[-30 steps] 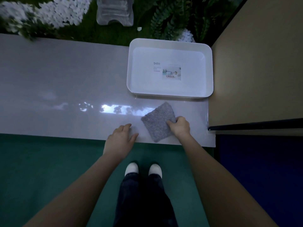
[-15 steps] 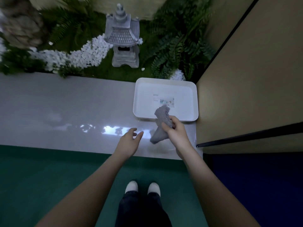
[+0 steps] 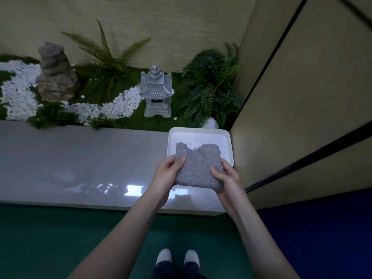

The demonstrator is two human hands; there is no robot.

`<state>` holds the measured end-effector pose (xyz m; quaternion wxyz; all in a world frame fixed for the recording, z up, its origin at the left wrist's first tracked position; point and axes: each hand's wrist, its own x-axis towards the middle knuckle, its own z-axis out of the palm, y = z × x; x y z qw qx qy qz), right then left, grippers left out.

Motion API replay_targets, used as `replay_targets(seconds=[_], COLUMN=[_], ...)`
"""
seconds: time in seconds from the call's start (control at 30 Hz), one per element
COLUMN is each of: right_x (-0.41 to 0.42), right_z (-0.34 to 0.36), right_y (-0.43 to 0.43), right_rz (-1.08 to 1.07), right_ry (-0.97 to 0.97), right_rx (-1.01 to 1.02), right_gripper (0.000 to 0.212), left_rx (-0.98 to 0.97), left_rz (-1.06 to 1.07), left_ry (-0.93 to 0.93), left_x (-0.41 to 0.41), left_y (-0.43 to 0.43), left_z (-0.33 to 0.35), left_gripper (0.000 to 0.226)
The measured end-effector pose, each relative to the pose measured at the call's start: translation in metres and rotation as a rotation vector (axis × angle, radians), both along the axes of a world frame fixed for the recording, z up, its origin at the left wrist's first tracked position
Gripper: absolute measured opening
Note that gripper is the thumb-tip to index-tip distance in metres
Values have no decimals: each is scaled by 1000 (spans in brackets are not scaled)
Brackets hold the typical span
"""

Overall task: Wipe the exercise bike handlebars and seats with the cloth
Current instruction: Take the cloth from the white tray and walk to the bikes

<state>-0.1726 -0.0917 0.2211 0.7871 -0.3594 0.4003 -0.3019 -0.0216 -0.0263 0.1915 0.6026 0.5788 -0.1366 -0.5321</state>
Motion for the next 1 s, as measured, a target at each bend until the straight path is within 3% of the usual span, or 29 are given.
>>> replay_targets(seconds=[0.13,0.2,0.37,0.47,0.63,0.77,0.9,1.0], right_x=[0,4,14,18,16,15,18,20], right_z=[-1,1,27,41,46,47,43,41], right_y=[19,29,54,66,79,80,83,81], right_rz=[-35,-27,-68,-72,-20,-6,11,-24], right_ry=[299,478,603,576,437,297,391,378], right_rx=[-186,-361,-760,-862,-605,-363,-378,-351], right_gripper=[22,20,25,26,27,15,22,12], left_rx=[109,124,25,-41,-112,-93,-56,-48], left_rz=[27,40,51,-6,-102,-231,-287,-298], left_ry=[-554,-684,-614,-502,-406,-498,-529,-477], left_x=[-10,-12,-18,-22,-26,-26,-28,-19], left_y=[17,27,45,54,68,77,84,89], left_z=[24,33,58,74,89,89,86,84], left_gripper=[18,20,14,23,46,54,59,66])
